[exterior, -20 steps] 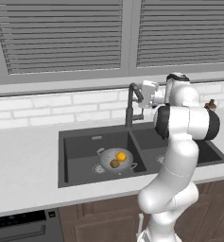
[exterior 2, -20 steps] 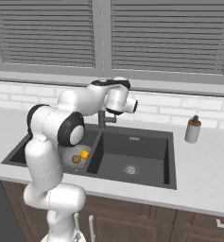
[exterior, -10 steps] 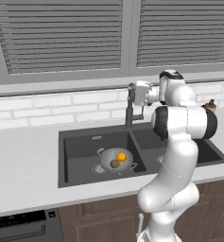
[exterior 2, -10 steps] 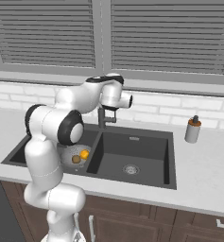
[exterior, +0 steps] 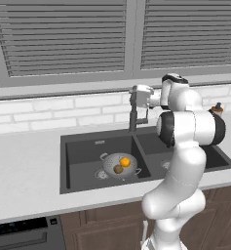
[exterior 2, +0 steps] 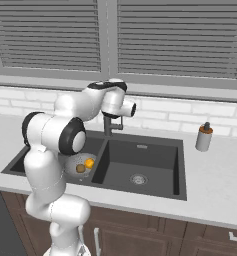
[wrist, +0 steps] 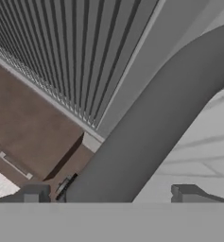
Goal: Put the colander in the sink, put the kiwi, orange in the colander, and turn on the sink faucet and pour water over the colander.
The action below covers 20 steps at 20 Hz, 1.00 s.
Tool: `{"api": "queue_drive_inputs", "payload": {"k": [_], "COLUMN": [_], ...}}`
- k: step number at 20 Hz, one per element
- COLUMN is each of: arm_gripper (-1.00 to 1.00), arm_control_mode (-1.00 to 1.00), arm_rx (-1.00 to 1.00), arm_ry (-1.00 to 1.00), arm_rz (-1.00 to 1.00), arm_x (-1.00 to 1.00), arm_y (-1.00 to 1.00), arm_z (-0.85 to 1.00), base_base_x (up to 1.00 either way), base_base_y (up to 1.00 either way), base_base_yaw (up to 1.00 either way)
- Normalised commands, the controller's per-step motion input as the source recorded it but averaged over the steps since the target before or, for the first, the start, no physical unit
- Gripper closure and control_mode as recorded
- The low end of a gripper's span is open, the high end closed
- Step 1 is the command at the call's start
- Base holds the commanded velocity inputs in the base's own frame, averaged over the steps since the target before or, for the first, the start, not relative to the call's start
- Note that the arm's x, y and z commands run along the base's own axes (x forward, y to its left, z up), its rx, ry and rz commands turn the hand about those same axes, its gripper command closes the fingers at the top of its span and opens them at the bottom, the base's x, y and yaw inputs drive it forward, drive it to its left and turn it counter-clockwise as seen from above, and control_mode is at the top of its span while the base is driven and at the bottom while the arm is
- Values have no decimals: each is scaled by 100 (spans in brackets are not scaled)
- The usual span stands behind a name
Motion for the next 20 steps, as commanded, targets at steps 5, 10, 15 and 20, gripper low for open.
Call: {"api": "queue_drive_inputs", "payload": {"k": [5, 10, 15, 20], "arm_gripper": [-100, -100, -100, -100], "arm_control_mode": [-100, -100, -100, -100], "arm_rx": [-2, -1, 0, 11], "arm_ry": [-12, 0, 28, 23], "arm_rz": [-22, -24, -13, -9], "arm_x": [11, 7, 0, -1], "arm_y": [50, 37, -9, -2], "arm_z": [0, 2, 17, 39], "base_base_x": [0, 0, 0, 0], "base_base_y": [0, 0, 0, 0], "base_base_yaw": [0, 0, 0, 0]}}
